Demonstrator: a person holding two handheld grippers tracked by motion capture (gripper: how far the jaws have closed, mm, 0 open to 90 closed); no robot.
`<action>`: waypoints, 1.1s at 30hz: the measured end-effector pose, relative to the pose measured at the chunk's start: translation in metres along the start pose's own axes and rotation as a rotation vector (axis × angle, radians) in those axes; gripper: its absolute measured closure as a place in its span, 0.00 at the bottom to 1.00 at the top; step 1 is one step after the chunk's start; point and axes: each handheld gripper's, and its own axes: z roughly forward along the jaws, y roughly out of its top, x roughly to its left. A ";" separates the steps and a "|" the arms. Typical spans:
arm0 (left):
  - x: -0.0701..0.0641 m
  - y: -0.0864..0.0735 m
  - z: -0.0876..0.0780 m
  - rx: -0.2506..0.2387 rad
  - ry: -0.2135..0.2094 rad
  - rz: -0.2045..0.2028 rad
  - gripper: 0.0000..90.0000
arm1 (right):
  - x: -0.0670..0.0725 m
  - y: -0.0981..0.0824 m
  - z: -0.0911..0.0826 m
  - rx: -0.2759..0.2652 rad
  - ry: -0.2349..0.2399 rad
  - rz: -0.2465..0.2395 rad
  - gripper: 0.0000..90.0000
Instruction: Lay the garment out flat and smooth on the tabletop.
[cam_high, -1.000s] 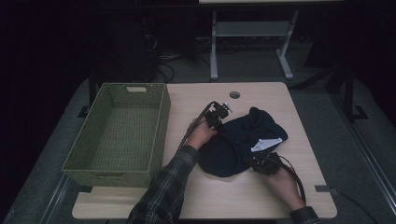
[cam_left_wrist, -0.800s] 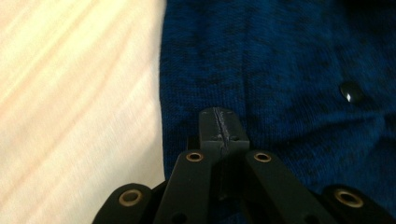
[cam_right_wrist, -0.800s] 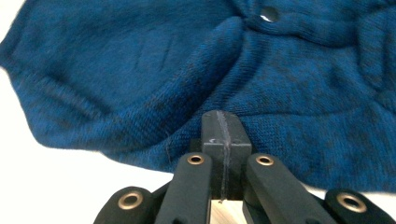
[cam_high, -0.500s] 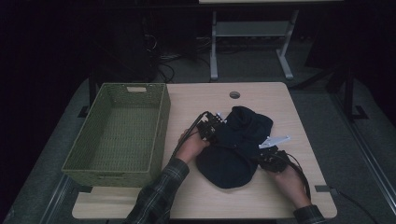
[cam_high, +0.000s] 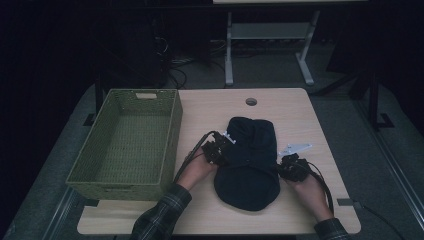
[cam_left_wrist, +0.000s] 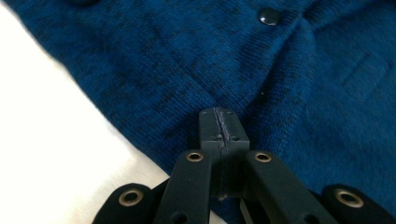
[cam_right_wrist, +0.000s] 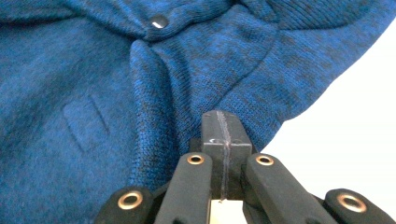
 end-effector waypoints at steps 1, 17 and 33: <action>-0.002 -0.002 -0.001 0.001 0.000 0.007 1.00 | 0.000 0.000 0.000 -0.001 0.000 -0.002 1.00; -0.022 -0.027 -0.008 -0.038 -0.019 0.027 1.00 | 0.008 -0.002 -0.002 0.009 0.002 -0.031 1.00; -0.046 -0.044 -0.012 -0.051 -0.042 0.073 1.00 | 0.033 -0.019 -0.017 0.030 0.008 -0.065 1.00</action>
